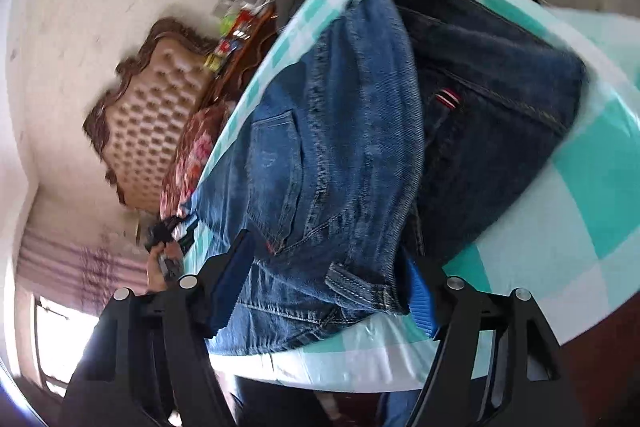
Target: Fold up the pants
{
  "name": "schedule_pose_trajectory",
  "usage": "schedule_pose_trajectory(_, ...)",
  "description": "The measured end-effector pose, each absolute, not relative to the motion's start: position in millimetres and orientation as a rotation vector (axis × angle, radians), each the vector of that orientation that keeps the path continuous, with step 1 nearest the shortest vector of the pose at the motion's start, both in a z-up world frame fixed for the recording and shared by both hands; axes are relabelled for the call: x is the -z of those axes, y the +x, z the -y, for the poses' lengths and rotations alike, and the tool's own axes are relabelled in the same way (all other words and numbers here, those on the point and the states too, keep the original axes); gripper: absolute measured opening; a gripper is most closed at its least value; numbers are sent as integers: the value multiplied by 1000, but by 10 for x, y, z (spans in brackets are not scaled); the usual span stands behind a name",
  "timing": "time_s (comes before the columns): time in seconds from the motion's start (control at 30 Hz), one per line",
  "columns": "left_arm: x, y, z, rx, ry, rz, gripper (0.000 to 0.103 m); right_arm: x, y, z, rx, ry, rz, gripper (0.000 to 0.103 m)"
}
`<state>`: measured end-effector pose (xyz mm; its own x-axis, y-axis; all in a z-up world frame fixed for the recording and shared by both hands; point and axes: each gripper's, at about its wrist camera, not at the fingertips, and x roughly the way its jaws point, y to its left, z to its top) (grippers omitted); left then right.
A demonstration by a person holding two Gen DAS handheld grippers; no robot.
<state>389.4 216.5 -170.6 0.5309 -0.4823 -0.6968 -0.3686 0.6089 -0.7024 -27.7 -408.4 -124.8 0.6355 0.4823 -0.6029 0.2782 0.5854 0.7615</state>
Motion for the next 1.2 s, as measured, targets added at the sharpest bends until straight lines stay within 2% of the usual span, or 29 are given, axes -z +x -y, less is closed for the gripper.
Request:
schedule_pose_trajectory(0.1, 1687, 3865, -2202, 83, -978, -1046, 1, 1272, -332, 4085, -88, 1033, -908, 69)
schedule_pose_trajectory(0.27, 1432, 3792, -2192, 118, -929, -1010, 1, 1311, -228, 4006, -41, 1031, -932, 70)
schedule_pose_trajectory(0.3, 1391, 3780, -2174, 118, -914, -1009, 1, 1302, -213, 4000, -29, 1026, -928, 53)
schedule_pose_trajectory(0.33, 1356, 3777, -2169, 118, -907, -1008, 1, 1281, -169, 3976, -13, 992, -938, 17)
schedule_pose_trajectory(0.37, 1318, 3772, -2167, 120, -908, -1006, 1, 1241, -119, 3951, 5, 949, -962, 9)
schedule_pose_trajectory(0.47, 1127, 3693, -2226, 132, -925, -985, 0, 974, 18, 3905, -20, 885, -952, 8)
schedule_pose_trajectory(0.53, 885, 3526, -2297, 157, -957, -946, 0, 580, 101, 3987, -43, 847, -874, 8)
schedule_pose_trajectory(0.63, 347, 2825, -2346, 188, -889, -840, 0, 24, 127, 4174, -19, 778, -760, 8)
schedule_pose_trajectory(0.7, 185, 2231, -2357, 179, -839, -798, 0, -66, 128, 4345, 17, 757, -743, 8)
schedule_pose_trajectory(0.77, 313, 1523, -2428, 173, -857, -789, 0, 78, 126, 4523, 65, 770, -778, 8)
schedule_pose_trajectory(0.9, 1086, 507, -2438, 117, -954, -885, 0, 721, 136, 4703, 153, 759, -931, 8)
schedule_pose_trajectory(1.03, 1576, 209, -2467, 86, -1018, -936, 1, 1096, 135, 4716, 178, 727, -1015, 8)
schedule_pose_trajectory(1.07, 1595, 186, -2501, 90, -1036, -926, 7, 1109, 102, 4723, 180, 724, -1011, 9)
schedule_pose_trajectory(1.1, 1602, 179, -2536, 97, -1043, -915, 21, 1091, 87, 4721, 178, 732, -1005, 12)
schedule_pose_trajectory(1.17, 1558, 192, -2643, 82, -1035, -880, 38, 1080, 86, 4686, 175, 736, -1010, 18)
schedule_pose_trajectory(1.2, 1550, 217, -2732, 72, -1044, -866, 39, 1087, 73, 4666, 176, 733, -1011, 19)
